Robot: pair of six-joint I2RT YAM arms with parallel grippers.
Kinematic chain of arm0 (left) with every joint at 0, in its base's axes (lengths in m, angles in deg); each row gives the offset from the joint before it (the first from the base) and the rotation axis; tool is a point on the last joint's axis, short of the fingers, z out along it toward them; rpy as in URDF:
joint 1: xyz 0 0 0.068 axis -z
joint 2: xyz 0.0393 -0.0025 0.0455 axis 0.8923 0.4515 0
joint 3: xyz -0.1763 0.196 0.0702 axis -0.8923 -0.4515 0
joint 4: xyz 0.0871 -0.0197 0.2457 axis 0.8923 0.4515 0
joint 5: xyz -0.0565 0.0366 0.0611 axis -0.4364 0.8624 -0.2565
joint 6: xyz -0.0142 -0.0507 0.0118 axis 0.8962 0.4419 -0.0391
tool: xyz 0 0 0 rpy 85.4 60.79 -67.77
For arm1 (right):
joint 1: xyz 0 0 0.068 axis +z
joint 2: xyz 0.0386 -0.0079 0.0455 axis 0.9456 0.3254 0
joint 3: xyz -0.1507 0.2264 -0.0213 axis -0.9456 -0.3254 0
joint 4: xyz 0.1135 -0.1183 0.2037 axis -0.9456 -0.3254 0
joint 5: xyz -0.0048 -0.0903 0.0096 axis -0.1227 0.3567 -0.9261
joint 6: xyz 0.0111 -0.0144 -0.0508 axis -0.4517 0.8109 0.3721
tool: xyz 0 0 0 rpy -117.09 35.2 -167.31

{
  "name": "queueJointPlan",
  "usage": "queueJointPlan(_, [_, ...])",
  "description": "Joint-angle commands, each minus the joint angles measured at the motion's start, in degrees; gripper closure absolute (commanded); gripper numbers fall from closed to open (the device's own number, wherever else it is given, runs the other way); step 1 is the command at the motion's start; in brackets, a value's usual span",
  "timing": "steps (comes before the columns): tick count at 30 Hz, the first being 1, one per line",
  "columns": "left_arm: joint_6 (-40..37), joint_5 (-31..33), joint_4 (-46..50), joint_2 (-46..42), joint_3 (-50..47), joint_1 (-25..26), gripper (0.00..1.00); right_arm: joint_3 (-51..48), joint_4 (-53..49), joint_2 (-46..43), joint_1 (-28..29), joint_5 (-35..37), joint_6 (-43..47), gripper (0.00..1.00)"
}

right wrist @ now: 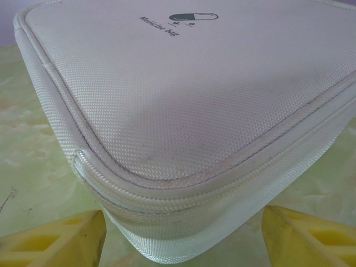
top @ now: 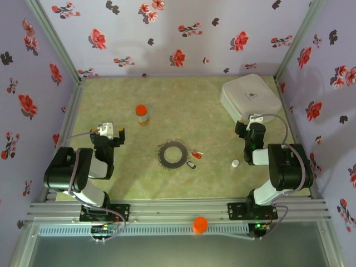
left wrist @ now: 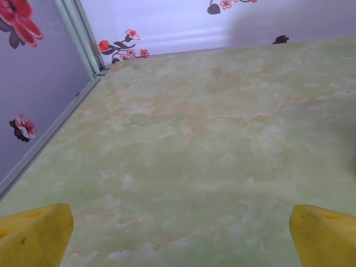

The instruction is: Put the keys on the keyring

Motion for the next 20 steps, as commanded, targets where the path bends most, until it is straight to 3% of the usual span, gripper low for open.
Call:
queueJointPlan(1, [-3.5, -5.1, -4.4, 0.5, -1.0, 0.5, 0.00, 0.7, -0.1, -0.2, -0.3, -0.6, -1.3, 0.25])
queueJointPlan(20, [-2.8, -4.8, -4.1, 0.5, -0.6, 0.1, 0.00, 0.7, -0.1, -0.2, -0.4, -0.5, -1.3, 0.24])
